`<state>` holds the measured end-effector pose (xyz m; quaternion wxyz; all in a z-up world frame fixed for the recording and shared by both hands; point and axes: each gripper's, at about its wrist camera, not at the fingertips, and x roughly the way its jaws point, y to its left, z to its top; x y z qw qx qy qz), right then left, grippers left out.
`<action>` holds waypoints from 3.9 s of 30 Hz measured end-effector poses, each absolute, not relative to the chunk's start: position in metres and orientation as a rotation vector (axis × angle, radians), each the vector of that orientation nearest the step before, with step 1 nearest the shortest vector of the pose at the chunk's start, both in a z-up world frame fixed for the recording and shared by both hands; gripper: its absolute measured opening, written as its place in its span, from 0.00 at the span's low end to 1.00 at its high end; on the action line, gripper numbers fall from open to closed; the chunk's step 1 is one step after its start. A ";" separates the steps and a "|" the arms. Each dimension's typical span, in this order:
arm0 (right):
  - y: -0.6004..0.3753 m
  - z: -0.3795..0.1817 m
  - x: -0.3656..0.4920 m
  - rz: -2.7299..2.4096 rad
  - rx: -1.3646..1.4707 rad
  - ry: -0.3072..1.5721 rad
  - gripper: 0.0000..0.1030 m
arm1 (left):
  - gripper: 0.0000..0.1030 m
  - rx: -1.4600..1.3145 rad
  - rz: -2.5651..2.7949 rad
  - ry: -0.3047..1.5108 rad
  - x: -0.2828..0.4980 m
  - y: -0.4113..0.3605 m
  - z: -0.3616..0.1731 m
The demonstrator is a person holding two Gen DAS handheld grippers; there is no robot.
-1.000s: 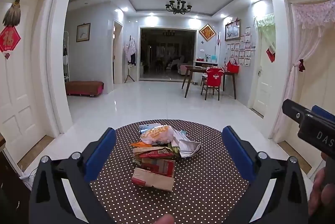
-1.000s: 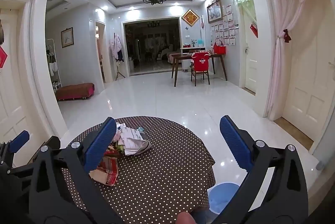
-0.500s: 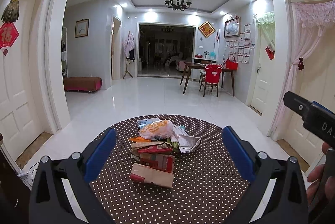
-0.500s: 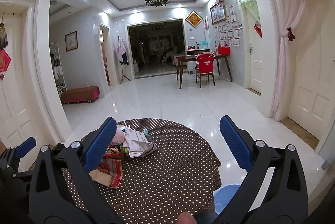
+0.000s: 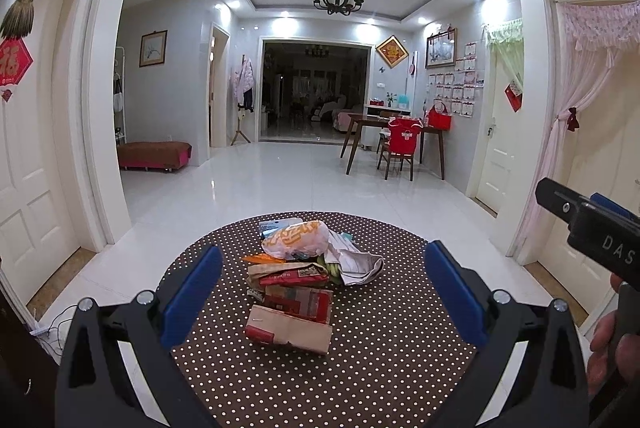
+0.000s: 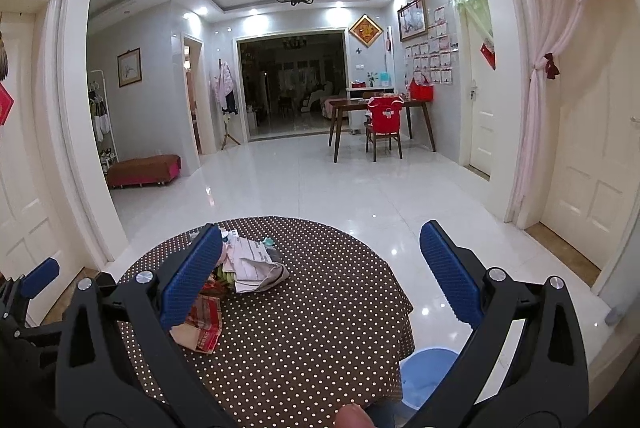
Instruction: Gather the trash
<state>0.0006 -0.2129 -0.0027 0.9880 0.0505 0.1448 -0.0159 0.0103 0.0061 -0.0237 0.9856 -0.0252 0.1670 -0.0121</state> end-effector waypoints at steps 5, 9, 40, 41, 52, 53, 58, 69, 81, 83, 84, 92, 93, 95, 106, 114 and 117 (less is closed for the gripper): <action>-0.210 -0.004 0.003 -0.029 0.098 0.303 0.94 | 0.96 -0.048 -0.022 0.343 0.011 0.007 -0.027; -0.206 -0.005 0.005 -0.025 0.091 0.309 0.94 | 0.96 -0.056 -0.020 0.349 0.014 0.011 -0.030; -0.201 -0.099 0.080 -0.009 0.020 0.577 0.94 | 0.96 -0.131 0.026 0.631 0.075 0.045 -0.144; -0.201 -0.100 0.081 -0.005 0.017 0.580 0.94 | 0.96 -0.137 0.036 0.645 0.082 0.044 -0.148; -0.200 -0.122 0.090 0.010 0.019 0.622 0.94 | 0.63 -0.311 0.038 0.738 0.137 0.065 -0.181; -0.201 -0.123 0.091 0.014 0.018 0.627 0.94 | 0.56 -0.330 0.032 0.749 0.139 0.069 -0.183; -0.197 -0.131 0.096 0.032 0.021 0.652 0.94 | 0.39 -0.370 -0.018 0.738 0.135 0.082 -0.184; -0.181 -0.138 0.099 0.063 -0.002 0.672 0.94 | 0.96 -0.436 0.013 0.776 0.117 0.092 -0.187; -0.178 -0.141 0.099 0.067 -0.002 0.679 0.94 | 0.96 -0.500 0.012 0.825 0.122 0.059 -0.199; -0.178 -0.141 0.098 0.070 -0.003 0.680 0.94 | 0.68 -0.498 -0.002 0.793 0.124 0.056 -0.201; -0.179 -0.142 0.098 0.070 -0.004 0.679 0.94 | 0.59 -0.494 -0.014 0.802 0.127 0.056 -0.202; -0.179 -0.149 0.102 0.095 0.013 0.706 0.94 | 0.17 -0.472 -0.124 0.808 0.129 0.070 -0.207; -0.177 -0.150 0.103 0.102 0.012 0.710 0.94 | 0.15 -0.458 -0.129 0.795 0.126 0.072 -0.204; -0.173 -0.150 0.102 0.131 0.004 0.706 0.94 | 0.13 -0.436 -0.135 0.775 0.121 0.076 -0.198; -0.095 -0.139 0.153 0.430 -0.082 0.695 0.94 | 0.12 -0.348 -0.043 0.667 0.080 0.130 -0.166; -0.013 -0.154 0.182 0.597 -0.468 0.689 0.93 | 0.12 -0.342 0.037 0.630 0.061 0.168 -0.160; 0.001 -0.163 0.190 0.603 -0.551 0.715 0.70 | 0.12 -0.338 0.055 0.621 0.057 0.176 -0.156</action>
